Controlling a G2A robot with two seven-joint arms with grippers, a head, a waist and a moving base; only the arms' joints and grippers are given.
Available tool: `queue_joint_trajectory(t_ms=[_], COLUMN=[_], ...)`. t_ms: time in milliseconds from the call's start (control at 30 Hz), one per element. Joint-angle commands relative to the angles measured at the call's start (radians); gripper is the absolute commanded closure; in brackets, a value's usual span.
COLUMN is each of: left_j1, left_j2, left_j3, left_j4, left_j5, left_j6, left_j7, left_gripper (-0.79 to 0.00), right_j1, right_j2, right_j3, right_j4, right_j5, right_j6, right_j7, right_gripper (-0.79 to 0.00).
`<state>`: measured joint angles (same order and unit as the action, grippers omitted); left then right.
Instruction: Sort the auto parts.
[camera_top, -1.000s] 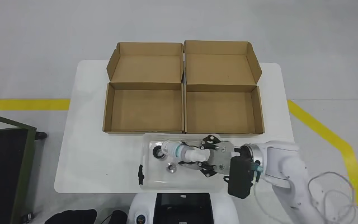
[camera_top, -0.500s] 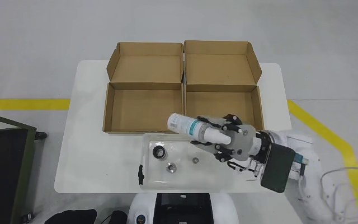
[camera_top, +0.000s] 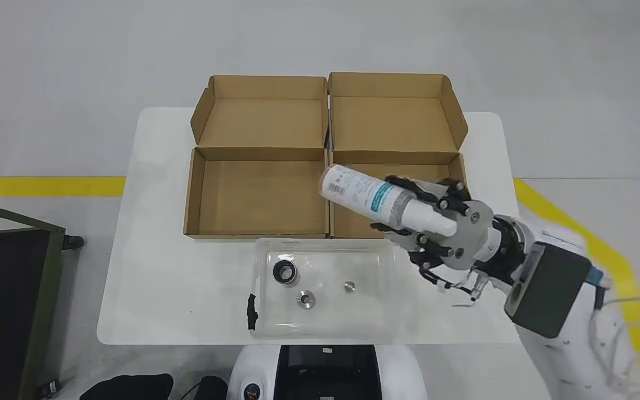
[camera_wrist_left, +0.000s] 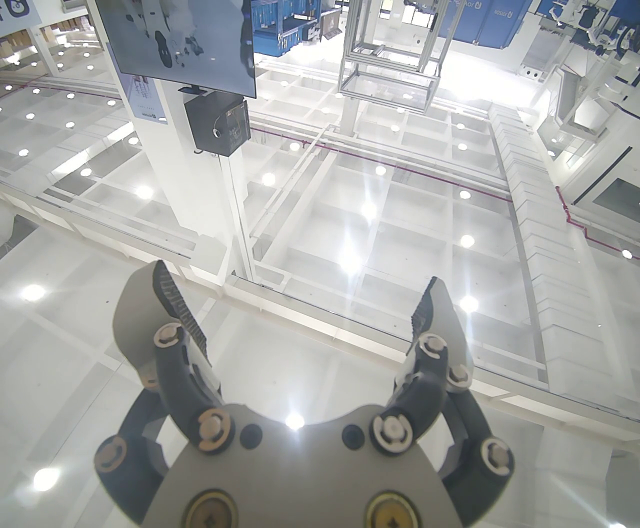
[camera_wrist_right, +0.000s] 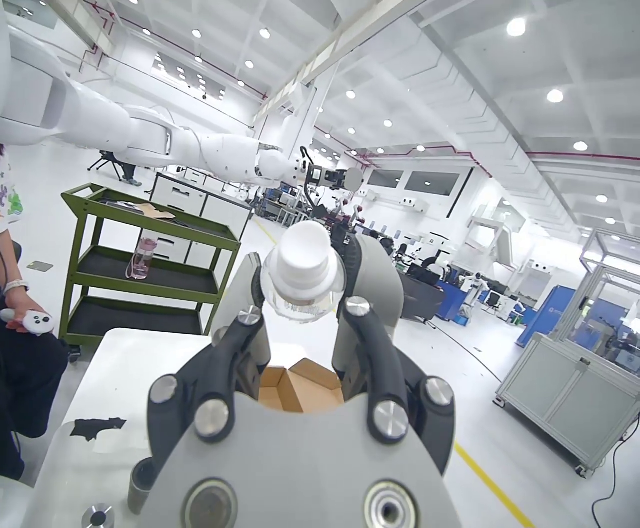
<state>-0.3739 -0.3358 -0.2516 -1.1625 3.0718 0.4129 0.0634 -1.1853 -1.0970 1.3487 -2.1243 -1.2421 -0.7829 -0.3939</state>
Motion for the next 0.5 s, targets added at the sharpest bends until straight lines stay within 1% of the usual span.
queue_joint_trajectory(t_ms=[0, 267, 467], left_j1=[0.0, 0.0, 0.0], left_j2=[0.0, 0.0, 0.0], left_j3=[0.0, 0.0, 0.0], left_j4=[0.0, 0.0, 0.0], left_j5=[0.0, 0.0, 0.0], left_j6=[0.0, 0.0, 0.0], left_j7=[0.0, 0.0, 0.0], left_gripper=[-0.785, -0.785, -0.785], right_j1=[0.005, 0.008, 0.019], right_j2=[-0.001, -0.004, -0.008], right_j3=[-0.005, -0.034, -0.077], right_j4=[0.004, 0.04, 0.079], right_j5=[0.003, -0.004, -0.016], right_j6=[0.001, 0.001, -0.001], right_j7=[-0.002, 0.0, 0.015], right_gripper=[0.0, 0.0, 0.0])
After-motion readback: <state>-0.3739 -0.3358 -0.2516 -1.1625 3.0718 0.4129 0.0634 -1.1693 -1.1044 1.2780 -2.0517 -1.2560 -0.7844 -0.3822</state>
